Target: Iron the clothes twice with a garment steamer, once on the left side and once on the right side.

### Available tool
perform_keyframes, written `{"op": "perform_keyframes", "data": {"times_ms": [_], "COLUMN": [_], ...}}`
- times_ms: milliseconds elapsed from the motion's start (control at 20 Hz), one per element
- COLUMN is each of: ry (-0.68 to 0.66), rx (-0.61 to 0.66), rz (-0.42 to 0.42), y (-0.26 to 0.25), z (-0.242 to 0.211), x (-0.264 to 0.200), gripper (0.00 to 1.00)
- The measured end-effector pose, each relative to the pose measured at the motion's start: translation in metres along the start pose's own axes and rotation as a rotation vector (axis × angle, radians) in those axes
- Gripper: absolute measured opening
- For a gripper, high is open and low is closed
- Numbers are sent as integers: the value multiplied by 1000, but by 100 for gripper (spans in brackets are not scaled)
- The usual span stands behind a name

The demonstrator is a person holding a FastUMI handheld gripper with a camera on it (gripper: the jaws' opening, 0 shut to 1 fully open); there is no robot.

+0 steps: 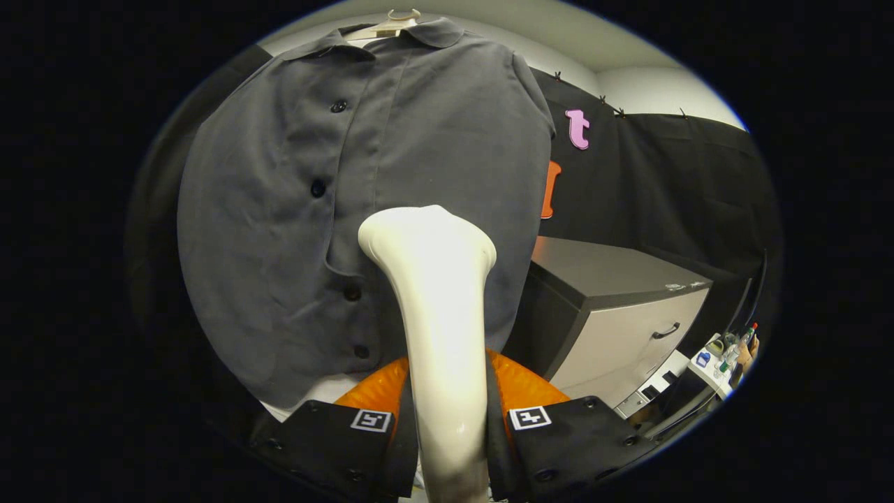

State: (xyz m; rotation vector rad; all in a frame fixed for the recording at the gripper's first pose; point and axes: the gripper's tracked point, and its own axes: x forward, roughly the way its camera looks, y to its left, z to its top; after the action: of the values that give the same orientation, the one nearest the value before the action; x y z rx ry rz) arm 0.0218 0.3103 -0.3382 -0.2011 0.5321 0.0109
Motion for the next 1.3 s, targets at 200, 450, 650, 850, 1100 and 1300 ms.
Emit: {"op": "perform_keyframes", "data": {"times_ms": [200, 450, 650, 850, 1100, 1300], "ry": [46, 89, 87, 82, -53, -196], "rx": [-6, -11, -20, -17, 23, 57], "rz": [11, 15, 9, 10, 1, 16], "y": [4, 5, 4, 3, -5, -5], "z": [-28, -52, -55, -54, 13, 85], "x": [-2, -3, -1, -10, -36, -60], "gripper": [48, 48, 48, 47, 47, 47]}}
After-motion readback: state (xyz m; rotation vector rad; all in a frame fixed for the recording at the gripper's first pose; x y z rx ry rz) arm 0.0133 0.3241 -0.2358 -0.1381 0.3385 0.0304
